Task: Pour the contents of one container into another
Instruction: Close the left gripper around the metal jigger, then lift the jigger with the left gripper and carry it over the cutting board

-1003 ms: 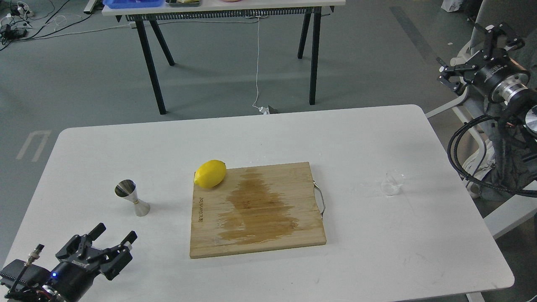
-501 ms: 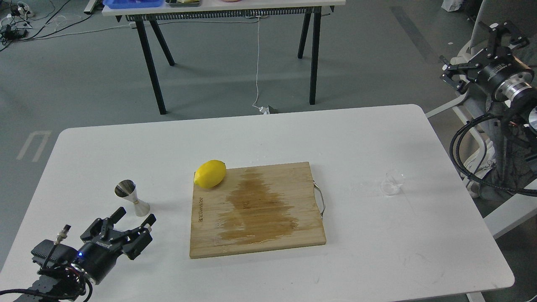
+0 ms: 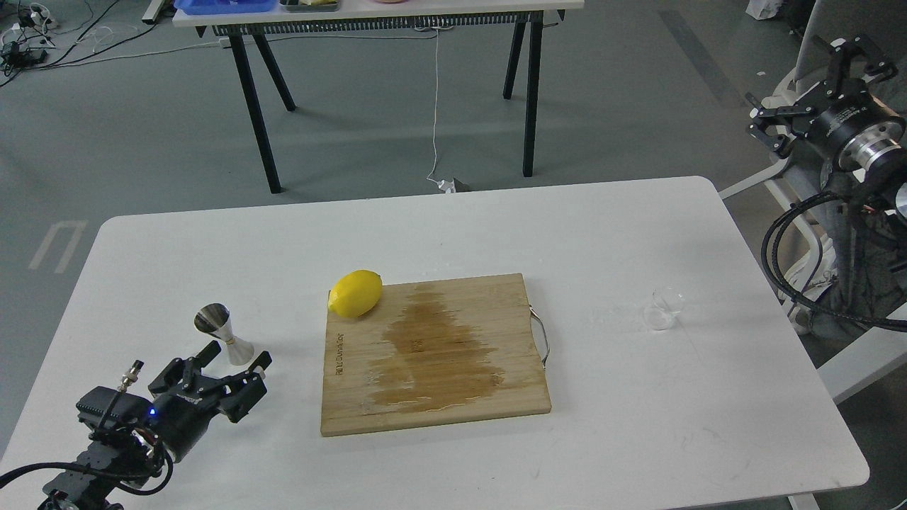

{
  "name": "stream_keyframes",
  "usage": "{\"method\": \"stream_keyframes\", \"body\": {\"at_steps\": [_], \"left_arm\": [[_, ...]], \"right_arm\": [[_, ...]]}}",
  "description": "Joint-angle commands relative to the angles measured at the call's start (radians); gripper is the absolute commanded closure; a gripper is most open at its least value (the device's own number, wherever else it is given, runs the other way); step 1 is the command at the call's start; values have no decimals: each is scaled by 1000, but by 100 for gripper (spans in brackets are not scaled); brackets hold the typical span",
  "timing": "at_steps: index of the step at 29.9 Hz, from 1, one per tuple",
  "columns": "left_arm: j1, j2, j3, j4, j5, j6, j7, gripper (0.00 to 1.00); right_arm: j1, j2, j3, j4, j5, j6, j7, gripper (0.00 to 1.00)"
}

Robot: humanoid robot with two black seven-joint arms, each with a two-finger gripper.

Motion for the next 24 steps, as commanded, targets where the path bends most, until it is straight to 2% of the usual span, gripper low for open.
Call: {"method": "stream_keyframes", "body": {"at_steps": [1, 13, 24], "left_arm": [[-16, -5, 1, 26, 0, 0, 0, 1], [-96, -45, 41, 112, -32, 0, 0, 2], [-137, -70, 44, 179, -32, 0, 0, 15]], "right_arm": [[0, -3, 0, 0, 1, 0, 0, 1], [-12, -5, 6, 0, 1, 0, 0, 1], [-29, -25, 21, 9, 3, 0, 0, 1]]}}
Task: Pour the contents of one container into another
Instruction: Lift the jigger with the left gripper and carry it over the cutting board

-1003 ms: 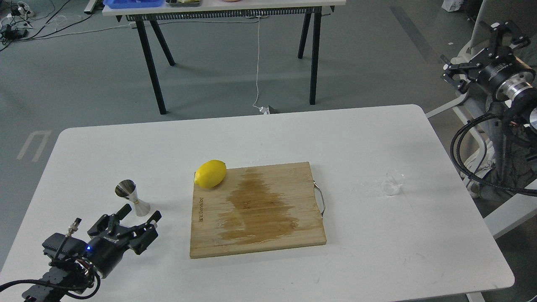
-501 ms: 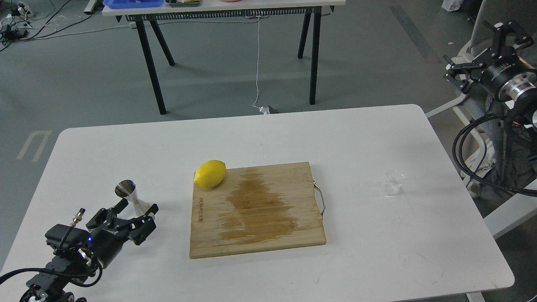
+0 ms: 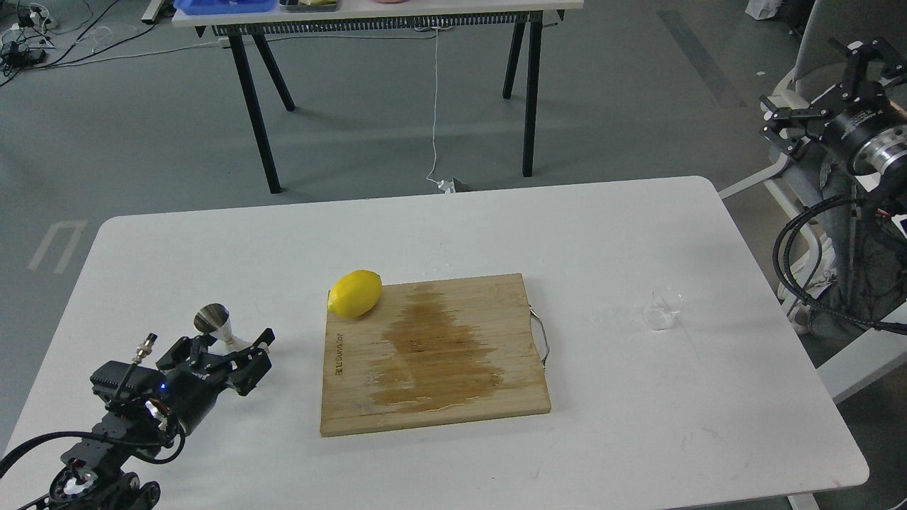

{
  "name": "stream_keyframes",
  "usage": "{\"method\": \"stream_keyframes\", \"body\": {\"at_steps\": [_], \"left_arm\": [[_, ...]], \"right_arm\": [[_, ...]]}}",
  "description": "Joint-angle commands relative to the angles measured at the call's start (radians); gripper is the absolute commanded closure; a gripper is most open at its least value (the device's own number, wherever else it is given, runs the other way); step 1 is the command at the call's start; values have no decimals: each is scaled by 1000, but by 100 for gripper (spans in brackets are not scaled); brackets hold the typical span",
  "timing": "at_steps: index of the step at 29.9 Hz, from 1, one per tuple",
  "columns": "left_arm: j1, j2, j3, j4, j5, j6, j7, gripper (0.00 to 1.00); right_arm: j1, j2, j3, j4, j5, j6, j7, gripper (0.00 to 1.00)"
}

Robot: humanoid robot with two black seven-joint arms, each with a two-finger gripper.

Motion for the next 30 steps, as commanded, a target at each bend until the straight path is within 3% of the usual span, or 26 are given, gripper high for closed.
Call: {"method": "stream_keyframes", "body": {"at_steps": [1, 7, 13, 17, 26, 30], "left_arm": [[-18, -15, 0, 34, 0, 0, 0, 17], [-26, -19, 0, 58, -1, 0, 0, 42], [-43, -45, 0, 107, -3, 0, 0, 78], [-43, -47, -2, 101, -3, 0, 0, 94], [-59, -42, -2, 89, -18, 0, 0, 96], [-128, -24, -3, 6, -24, 0, 0, 95]], "right_arm": [[-5, -3, 6, 2, 0, 0, 0, 1], [-8, -3, 7, 4, 0, 0, 2, 1], [-14, -3, 7, 11, 0, 0, 2, 1], [-17, -3, 7, 11, 0, 0, 3, 1], [-25, -3, 19, 11, 0, 0, 2, 1], [-25, -2, 19, 8, 0, 0, 2, 1]]}}
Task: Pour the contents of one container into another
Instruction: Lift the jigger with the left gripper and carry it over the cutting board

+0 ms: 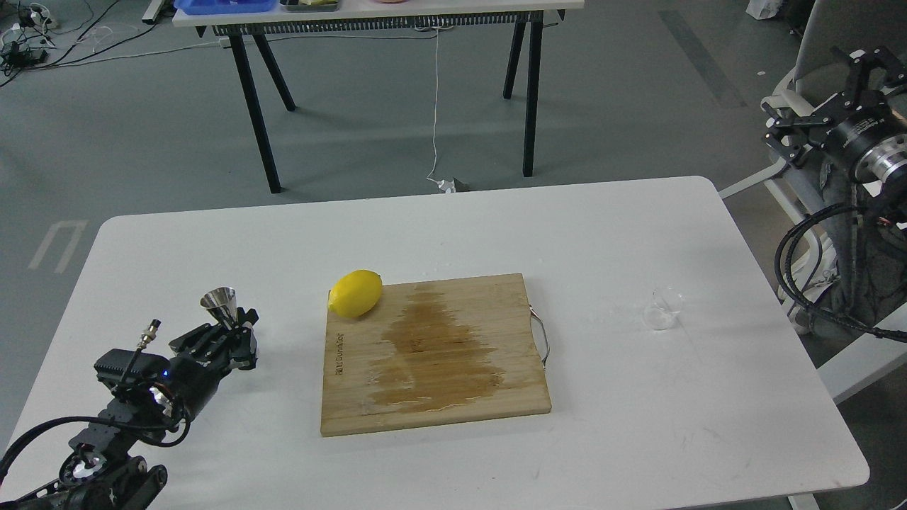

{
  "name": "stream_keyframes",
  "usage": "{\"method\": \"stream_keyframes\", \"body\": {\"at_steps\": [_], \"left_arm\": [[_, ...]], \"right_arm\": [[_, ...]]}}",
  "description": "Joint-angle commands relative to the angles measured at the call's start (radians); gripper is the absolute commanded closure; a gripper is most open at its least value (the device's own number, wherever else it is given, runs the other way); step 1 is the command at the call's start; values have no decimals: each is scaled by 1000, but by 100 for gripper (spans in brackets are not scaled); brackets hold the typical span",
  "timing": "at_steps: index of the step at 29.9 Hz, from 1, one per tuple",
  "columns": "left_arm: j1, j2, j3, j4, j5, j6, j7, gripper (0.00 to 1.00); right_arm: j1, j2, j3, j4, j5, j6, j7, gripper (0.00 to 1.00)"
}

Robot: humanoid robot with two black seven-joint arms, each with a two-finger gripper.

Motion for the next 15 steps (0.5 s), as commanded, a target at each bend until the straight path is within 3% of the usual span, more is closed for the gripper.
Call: {"method": "stream_keyframes", "body": {"at_steps": [1, 9, 15], "left_arm": [[-82, 30, -1, -83, -13, 0, 0, 95], [-306, 78, 2, -270, -26, 0, 0, 95], [-338, -68, 137, -349, -16, 0, 0, 95]], "right_arm": [[0, 3, 3, -6, 0, 0, -2, 1], [67, 15, 0, -29, 3, 0, -10, 1], [153, 25, -6, -32, 3, 0, -11, 1]]}}
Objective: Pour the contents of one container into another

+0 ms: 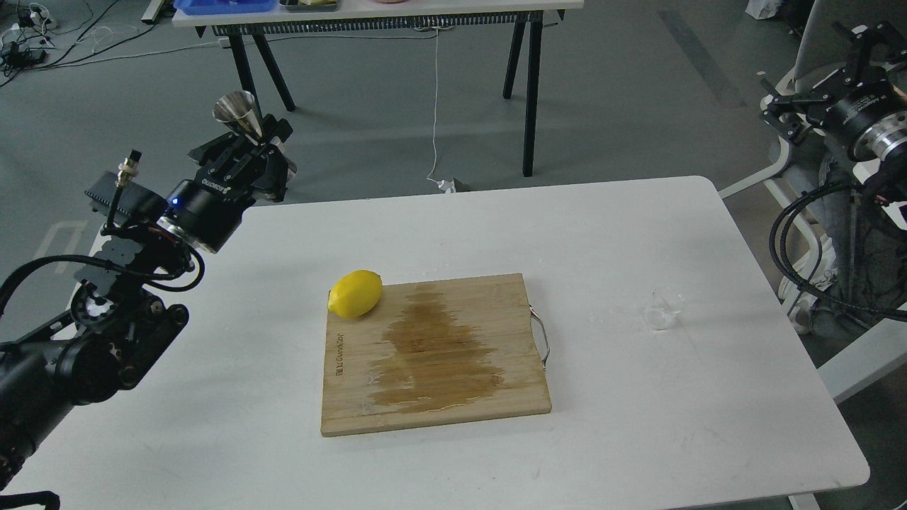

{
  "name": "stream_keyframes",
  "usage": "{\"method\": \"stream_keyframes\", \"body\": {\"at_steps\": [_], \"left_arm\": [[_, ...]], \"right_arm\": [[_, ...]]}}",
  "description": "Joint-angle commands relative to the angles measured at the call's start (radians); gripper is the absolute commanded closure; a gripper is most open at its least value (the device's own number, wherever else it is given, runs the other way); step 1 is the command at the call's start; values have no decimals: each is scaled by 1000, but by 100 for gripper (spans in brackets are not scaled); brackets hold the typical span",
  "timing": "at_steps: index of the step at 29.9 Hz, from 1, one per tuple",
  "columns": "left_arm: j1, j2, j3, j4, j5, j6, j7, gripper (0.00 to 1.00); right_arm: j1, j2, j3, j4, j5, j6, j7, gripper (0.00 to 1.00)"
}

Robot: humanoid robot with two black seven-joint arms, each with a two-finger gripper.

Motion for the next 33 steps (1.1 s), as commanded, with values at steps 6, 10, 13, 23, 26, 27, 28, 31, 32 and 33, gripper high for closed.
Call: {"method": "stream_keyframes", "body": {"at_steps": [6, 10, 13, 23, 26, 27, 28, 31, 32, 33], "left_arm": [[52, -218, 182, -4, 13, 0, 0, 94], [94, -287, 213, -1, 50, 0, 0, 94], [149, -287, 215, 9, 82, 0, 0, 94], [196, -287, 226, 142, 103, 0, 0, 93], [207, -287, 226, 144, 105, 0, 0, 92], [207, -287, 226, 144, 105, 0, 0, 91], [210, -287, 226, 144, 103, 0, 0, 91], [221, -287, 226, 144, 102, 0, 0, 88], [221, -287, 226, 144, 102, 0, 0, 85], [221, -287, 226, 144, 102, 0, 0, 84]], "right_arm": [[60, 14, -8, -8, 0, 0, 0, 1], [57, 16, -9, -7, 2, 0, 0, 1], [49, 17, -9, -5, 3, 0, 0, 1], [48, 22, -6, -4, 3, 0, 0, 1], [46, 27, -6, -4, 3, 0, 0, 1], [46, 31, -6, -4, 3, 0, 0, 1], [46, 34, -6, -4, 3, 0, 0, 1], [45, 34, -6, -4, 3, 0, 0, 1], [43, 34, -6, -4, 3, 0, 0, 1], [42, 34, -6, -4, 3, 0, 0, 1]]}}
